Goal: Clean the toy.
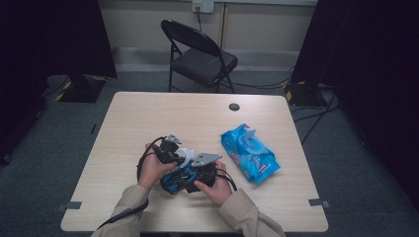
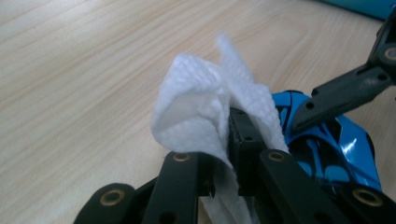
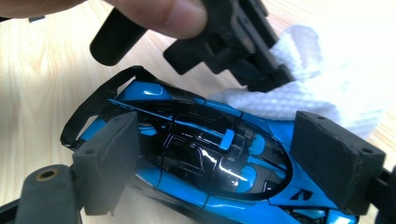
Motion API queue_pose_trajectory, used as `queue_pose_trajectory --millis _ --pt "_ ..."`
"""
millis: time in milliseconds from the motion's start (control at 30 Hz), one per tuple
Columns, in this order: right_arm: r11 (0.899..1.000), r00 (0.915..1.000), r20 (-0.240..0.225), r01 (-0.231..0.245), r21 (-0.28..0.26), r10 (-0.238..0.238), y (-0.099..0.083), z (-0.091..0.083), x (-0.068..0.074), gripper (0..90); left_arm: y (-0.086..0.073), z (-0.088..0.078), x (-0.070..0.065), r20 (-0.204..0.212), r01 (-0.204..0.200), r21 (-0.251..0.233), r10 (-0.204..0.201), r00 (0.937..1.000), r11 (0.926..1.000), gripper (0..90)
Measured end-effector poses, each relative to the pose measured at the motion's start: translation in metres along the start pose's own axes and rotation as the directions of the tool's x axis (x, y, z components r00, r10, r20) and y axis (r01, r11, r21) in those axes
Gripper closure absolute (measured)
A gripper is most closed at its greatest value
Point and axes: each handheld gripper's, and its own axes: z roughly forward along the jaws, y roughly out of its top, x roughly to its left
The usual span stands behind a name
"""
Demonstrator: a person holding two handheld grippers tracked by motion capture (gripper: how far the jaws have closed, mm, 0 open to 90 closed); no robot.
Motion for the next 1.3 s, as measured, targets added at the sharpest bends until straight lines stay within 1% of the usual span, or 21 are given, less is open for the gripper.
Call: queue_pose_trajectory --millis 133,233,333,433,467,600,633,667,700,733,833,867,900,933,1000,1033,1067,1133,1167,1200,1300 --pt "1.0 1.0 -0.001 -0.001 -0.002 0.001 0.0 0.0 0.0 15.1 0.004 0.004 0.001 0.009 -0.002 -0.005 0.002 1.0 1.0 81.6" --pt "1.0 1.0 -0.002 0.001 -0.004 -0.001 -0.001 0.0 0.0 15.2 0.004 0.005 0.001 0.009 0.014 -0.015 -0.014 0.9999 0.9998 81.4" --pt "1.0 1.0 -0.003 0.003 -0.005 -0.003 -0.001 0.0 0.0 15.3 0.004 0.002 0.002 -0.011 0.003 -0.004 -0.003 0.9999 1.0 81.4" --pt "1.0 1.0 -0.004 0.006 -0.006 -0.006 -0.001 0.0 0.0 15.3 0.004 -0.001 0.003 -0.012 0.0 -0.002 0.0 0.9999 1.0 81.4" --pt "1.0 1.0 -0.005 0.006 -0.007 -0.006 -0.001 -0.001 0.0 15.3 0.004 -0.006 0.003 -0.019 -0.009 0.0 0.009 0.9998 1.0 81.4" --pt "1.0 1.0 0.0 0.01 -0.013 -0.01 -0.002 -0.001 0.0 15.3 0.006 -0.019 0.002 -0.023 -0.013 -0.016 0.012 0.9997 0.9998 81.0" --pt "1.0 1.0 0.0 0.009 -0.013 -0.009 -0.002 -0.001 0.0 15.3 0.006 -0.019 0.002 -0.023 -0.013 -0.016 0.012 0.9997 0.9998 81.0" --pt "1.0 1.0 -0.002 0.002 -0.014 -0.002 -0.002 -0.001 -0.001 15.4 0.006 -0.023 0.001 -0.032 -0.014 -0.024 0.013 0.9994 0.9996 81.0" --pt "1.0 1.0 0.0 0.002 -0.012 -0.002 -0.001 -0.001 -0.001 15.3 0.006 -0.026 0.0 -0.031 -0.012 -0.025 0.011 0.9995 0.9996 81.1" --pt "1.0 0.9999 0.004 0.01 -0.004 -0.01 -0.001 -0.002 -0.001 15.2 0.007 -0.03 -0.001 -0.035 -0.02 -0.031 0.019 0.9992 0.9993 81.1" --pt "1.0 0.9999 0.003 -0.01 0.015 0.01 0.0 -0.006 -0.005 15.2 0.007 -0.039 -0.002 -0.035 -0.03 -0.039 0.029 0.999 0.9988 81.1" --pt "1.0 0.9999 0.003 -0.01 0.015 0.01 0.0 -0.006 -0.005 15.2 0.007 -0.039 -0.002 -0.035 -0.03 -0.039 0.029 0.999 0.9988 81.1" --pt "1.0 0.9999 0.011 -0.002 0.012 0.002 0.001 -0.014 -0.008 16.3 0.008 -0.045 -0.005 -0.034 -0.03 -0.05 0.028 0.999 0.9983 81.0" --pt "1.0 0.9999 0.015 0.005 0.01 -0.005 0.003 -0.019 -0.009 16.4 0.008 -0.046 -0.005 -0.035 -0.032 -0.054 0.03 0.9989 0.998 81.0" --pt "1.0 0.9999 0.016 0.006 0.01 -0.006 0.003 -0.021 -0.01 16.5 0.007 -0.048 -0.006 -0.031 -0.036 -0.055 0.035 0.9989 0.9978 81.0" --pt "1.0 0.9998 0.017 0.007 0.01 -0.008 0.006 -0.035 -0.013 16.8 0.007 -0.051 -0.009 -0.027 -0.042 -0.056 0.041 0.9988 0.9976 81.0" --pt "1.0 0.9996 0.028 0.011 0.011 -0.011 0.006 -0.039 -0.015 17.4 0.007 -0.052 -0.011 -0.024 -0.046 -0.057 0.045 0.9987 0.9973 80.9" --pt "1.0 0.9998 0.021 -0.001 0.018 0.001 0.005 -0.05 -0.018 18.2 0.007 -0.052 -0.015 -0.011 -0.049 -0.065 0.048 0.9988 0.9967 80.9" --pt "1.0 0.9996 0.029 -0.003 0.016 0.003 0.004 -0.055 -0.02 18.4 0.008 -0.052 -0.018 0.0 -0.048 -0.07 0.049 0.9988 0.9964 80.8" --pt "1.0 0.9987 0.05 0.004 0.027 -0.006 0.003 -0.06 -0.022 19.4 0.009 -0.052 -0.02 0.007 -0.049 -0.075 0.05 0.9987 0.9959 80.8" --pt "0.999 0.9988 0.046 0.013 0.034 -0.015 -0.001 -0.072 -0.027 18.8 0.012 -0.048 -0.029 0.027 -0.071 -0.076 0.074 0.9969 0.9946 80.7"
